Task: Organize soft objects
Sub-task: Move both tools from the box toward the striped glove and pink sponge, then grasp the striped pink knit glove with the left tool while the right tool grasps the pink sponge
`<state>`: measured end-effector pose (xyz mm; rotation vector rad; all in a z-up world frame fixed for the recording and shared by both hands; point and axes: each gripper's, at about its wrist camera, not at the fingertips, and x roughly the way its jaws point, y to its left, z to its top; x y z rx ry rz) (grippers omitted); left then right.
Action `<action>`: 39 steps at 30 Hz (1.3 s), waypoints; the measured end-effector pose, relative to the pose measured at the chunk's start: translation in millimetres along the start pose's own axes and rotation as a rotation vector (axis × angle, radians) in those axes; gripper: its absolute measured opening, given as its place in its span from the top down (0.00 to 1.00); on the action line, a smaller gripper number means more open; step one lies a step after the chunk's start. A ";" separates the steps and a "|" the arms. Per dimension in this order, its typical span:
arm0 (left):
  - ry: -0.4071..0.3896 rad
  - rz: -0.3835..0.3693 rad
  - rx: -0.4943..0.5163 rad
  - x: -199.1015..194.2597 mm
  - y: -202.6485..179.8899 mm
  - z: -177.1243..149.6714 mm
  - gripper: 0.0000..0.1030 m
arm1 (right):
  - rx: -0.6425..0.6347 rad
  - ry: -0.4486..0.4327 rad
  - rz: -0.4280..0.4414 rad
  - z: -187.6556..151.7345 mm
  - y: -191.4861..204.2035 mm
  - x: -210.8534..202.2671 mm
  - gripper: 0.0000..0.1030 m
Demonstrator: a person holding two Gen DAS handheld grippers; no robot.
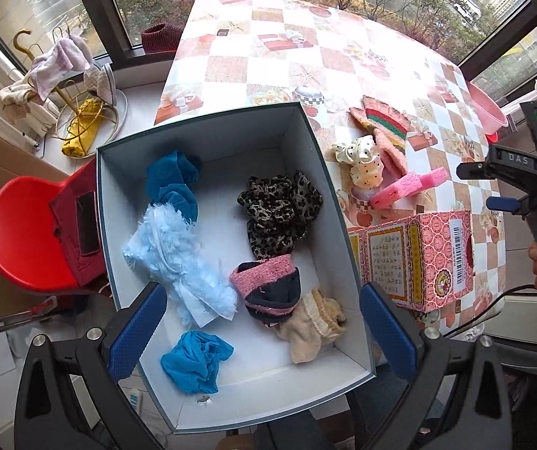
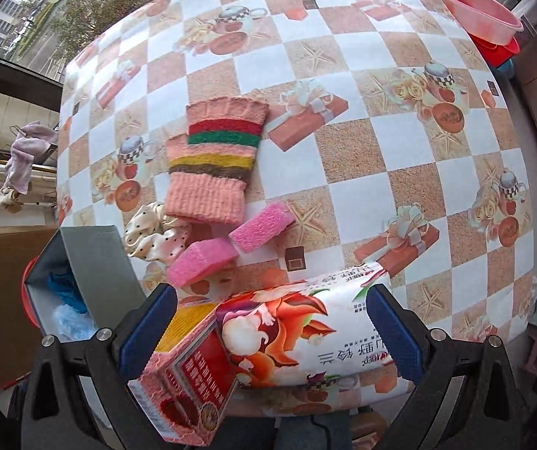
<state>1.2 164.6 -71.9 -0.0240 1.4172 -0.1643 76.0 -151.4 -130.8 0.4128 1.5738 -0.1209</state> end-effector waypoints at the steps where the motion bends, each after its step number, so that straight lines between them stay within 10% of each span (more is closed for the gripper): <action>1: 0.005 0.005 -0.004 0.6 -2.5 1.2 0.00 | 0.010 0.008 0.008 5.4 -2.2 6.2 0.01; 10: 0.038 0.043 -0.021 7.5 -33.0 19.4 0.00 | -0.094 0.088 -0.061 38.9 0.2 61.0 0.01; 20: 0.063 0.040 0.024 17.6 -75.5 45.9 0.00 | 0.043 0.137 -0.192 47.8 -116.2 67.0 0.01; 25: 0.071 0.036 0.055 23.2 -96.9 61.2 0.00 | 0.242 0.157 0.004 39.2 -167.3 60.2 0.01; 39: 0.133 0.066 0.105 67.6 -166.9 140.9 0.00 | 0.035 0.167 0.044 63.9 -87.5 81.6 0.01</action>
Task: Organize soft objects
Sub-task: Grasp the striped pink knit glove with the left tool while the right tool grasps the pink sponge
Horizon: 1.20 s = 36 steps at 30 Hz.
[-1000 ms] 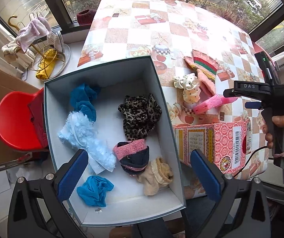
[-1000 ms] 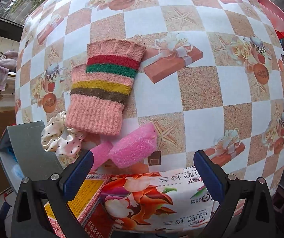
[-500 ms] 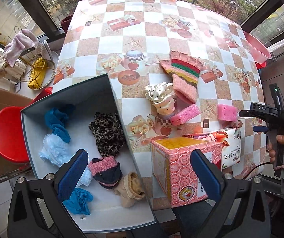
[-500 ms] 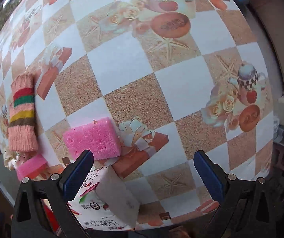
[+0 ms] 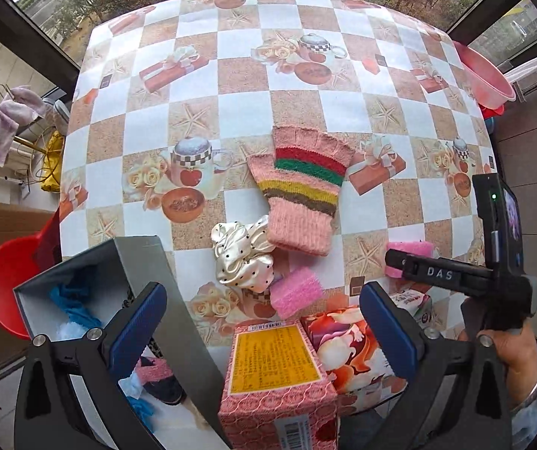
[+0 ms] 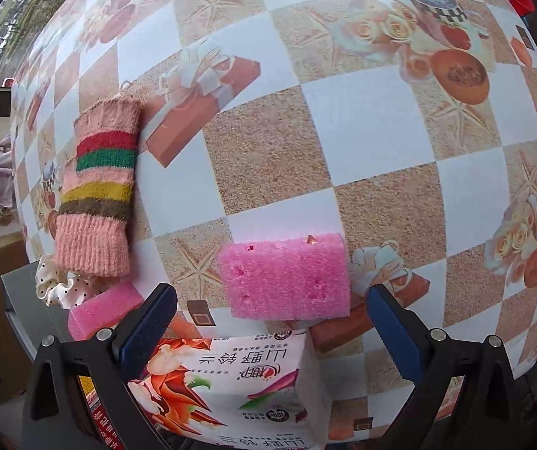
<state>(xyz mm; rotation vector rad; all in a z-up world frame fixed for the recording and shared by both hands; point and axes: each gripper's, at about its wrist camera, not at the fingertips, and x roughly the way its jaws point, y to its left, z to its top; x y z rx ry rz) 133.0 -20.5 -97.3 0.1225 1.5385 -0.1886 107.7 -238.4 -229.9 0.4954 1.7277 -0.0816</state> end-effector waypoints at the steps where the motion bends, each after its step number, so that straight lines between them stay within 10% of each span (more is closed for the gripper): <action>1: 0.013 0.000 0.000 4.6 -3.1 5.9 0.00 | -0.013 0.005 -0.018 2.8 4.7 1.8 0.01; 11: 0.091 0.080 0.022 51.0 -31.8 55.0 0.00 | -0.074 0.031 -0.068 -4.7 24.4 18.9 0.02; 15: 0.139 0.090 0.037 77.0 -43.0 67.3 0.00 | -0.093 0.007 -0.080 -18.2 20.6 23.3 0.30; 30: 0.267 0.116 -0.005 146.6 -39.9 82.3 0.02 | -0.042 -0.089 0.092 -38.8 -52.6 -36.2 0.30; 36: 0.274 0.038 0.028 151.6 -52.9 75.7 0.38 | -0.035 -0.113 0.124 -39.2 -52.7 -54.5 0.30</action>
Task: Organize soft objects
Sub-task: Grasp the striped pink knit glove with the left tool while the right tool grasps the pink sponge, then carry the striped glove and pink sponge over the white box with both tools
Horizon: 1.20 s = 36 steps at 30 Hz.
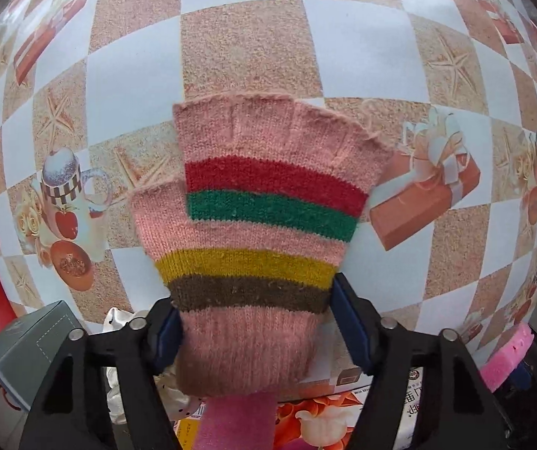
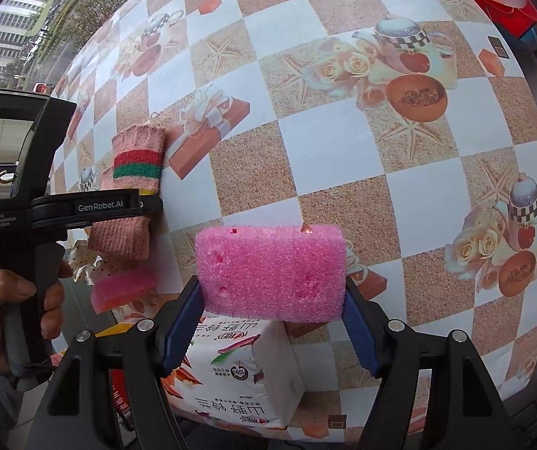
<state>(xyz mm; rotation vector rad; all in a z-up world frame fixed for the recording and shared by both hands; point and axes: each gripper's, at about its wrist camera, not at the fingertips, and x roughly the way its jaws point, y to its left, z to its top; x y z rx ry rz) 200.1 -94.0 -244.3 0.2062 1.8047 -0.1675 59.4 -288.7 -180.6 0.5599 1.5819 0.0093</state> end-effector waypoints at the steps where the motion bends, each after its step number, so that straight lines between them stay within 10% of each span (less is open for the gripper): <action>1: -0.017 0.007 0.016 -3.0 -3.5 -2.0 0.52 | 0.000 -0.004 0.000 0.9 -1.4 -5.8 0.30; 5: -0.077 -0.010 0.062 -16.2 -12.7 -6.7 0.77 | 0.012 -0.014 0.003 -1.9 -9.5 -15.0 0.30; 36: -0.260 -0.137 0.319 -104.1 -85.0 -156.9 0.78 | 0.097 -0.081 -0.005 -58.1 -40.9 -42.0 0.30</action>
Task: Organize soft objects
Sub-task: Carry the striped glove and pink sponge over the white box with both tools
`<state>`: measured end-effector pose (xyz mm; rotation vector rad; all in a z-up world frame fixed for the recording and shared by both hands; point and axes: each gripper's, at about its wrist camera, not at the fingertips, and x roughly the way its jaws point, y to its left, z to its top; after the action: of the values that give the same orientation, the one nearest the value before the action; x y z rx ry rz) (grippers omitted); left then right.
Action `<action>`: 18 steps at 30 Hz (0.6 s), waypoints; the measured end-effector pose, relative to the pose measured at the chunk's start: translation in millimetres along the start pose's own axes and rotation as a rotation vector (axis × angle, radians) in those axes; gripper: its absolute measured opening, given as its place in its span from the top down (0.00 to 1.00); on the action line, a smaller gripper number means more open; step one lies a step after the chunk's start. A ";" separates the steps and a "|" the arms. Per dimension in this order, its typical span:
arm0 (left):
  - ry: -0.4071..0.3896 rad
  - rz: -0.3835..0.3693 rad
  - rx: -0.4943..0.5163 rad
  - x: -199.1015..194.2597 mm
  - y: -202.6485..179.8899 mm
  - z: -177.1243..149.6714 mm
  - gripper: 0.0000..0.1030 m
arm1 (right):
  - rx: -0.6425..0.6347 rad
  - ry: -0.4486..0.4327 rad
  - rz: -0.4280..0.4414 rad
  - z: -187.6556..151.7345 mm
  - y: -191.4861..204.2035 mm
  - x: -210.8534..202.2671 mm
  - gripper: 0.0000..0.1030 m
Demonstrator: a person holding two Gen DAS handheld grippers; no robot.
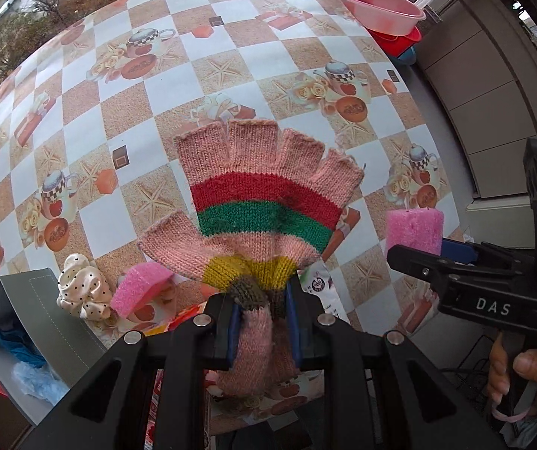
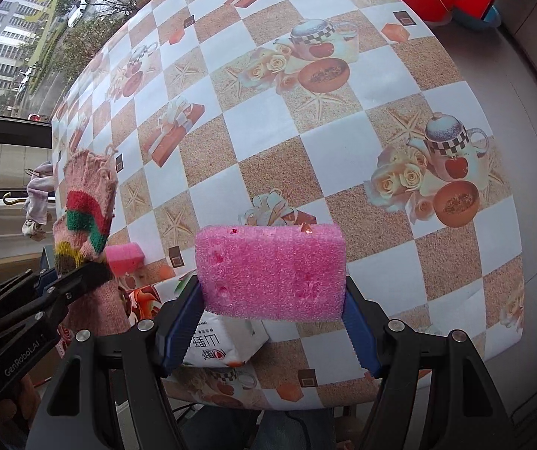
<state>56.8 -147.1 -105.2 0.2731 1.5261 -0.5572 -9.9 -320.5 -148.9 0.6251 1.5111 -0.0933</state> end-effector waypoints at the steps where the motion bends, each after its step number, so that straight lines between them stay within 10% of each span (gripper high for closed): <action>1: -0.001 -0.004 0.012 -0.3 -3.1 -5.2 0.78 | 0.004 -0.003 -0.003 -4.3 -1.3 -1.4 0.30; 18: -0.008 -0.114 0.290 -35.2 -10.8 -130.8 0.78 | 0.095 -0.016 -0.054 -117.1 32.3 1.3 0.30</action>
<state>-59.8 -84.4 -74.8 0.4069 1.4579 -0.8712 -100.8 -241.8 -132.2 0.6584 1.5150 -0.2121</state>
